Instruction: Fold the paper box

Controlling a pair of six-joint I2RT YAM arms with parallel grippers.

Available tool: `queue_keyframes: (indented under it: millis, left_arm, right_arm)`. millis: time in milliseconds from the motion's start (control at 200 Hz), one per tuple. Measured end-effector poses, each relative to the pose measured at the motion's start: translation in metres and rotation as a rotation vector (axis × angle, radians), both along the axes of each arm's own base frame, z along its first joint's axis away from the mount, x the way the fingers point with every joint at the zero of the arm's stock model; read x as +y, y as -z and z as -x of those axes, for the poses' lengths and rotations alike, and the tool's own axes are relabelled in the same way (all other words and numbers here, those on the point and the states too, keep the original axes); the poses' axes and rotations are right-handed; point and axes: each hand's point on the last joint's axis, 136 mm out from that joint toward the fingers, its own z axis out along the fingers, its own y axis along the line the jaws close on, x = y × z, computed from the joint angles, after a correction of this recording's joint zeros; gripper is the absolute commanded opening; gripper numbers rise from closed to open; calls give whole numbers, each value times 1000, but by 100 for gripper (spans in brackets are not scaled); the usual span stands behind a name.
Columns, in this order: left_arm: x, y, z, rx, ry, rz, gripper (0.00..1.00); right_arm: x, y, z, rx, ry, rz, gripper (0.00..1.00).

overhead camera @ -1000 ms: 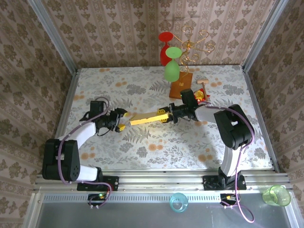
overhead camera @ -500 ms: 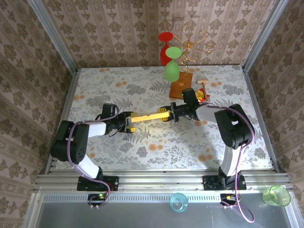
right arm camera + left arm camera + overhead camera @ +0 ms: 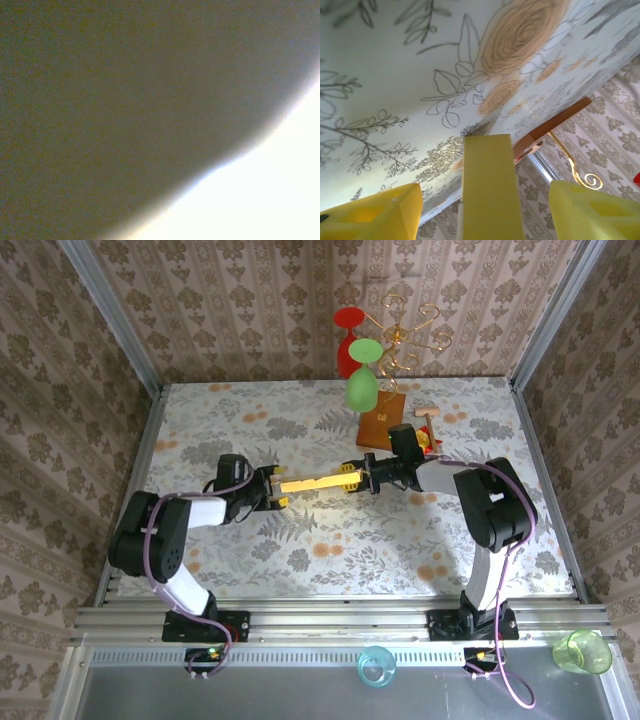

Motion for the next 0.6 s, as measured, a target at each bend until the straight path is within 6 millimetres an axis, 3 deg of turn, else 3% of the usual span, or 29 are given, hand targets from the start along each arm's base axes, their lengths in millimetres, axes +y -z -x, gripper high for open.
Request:
queue_keyframes:
  millis: [125, 300, 520, 600]
  left_arm:
    - [-6, -7, 5, 9, 23, 28, 69]
    - [-28, 2, 14, 50, 72, 73, 66]
    - [-37, 5, 6, 6, 75, 102, 58]
    - [-38, 4, 2, -14, 72, 107, 50]
  right_arm:
    - [0, 1, 2, -1, -9, 1, 30]
    - [1, 1, 5, 1, -21, -2, 30]
    - [2, 3, 8, 16, -38, -10, 31]
    - [1, 4, 8, 19, -42, -13, 34]
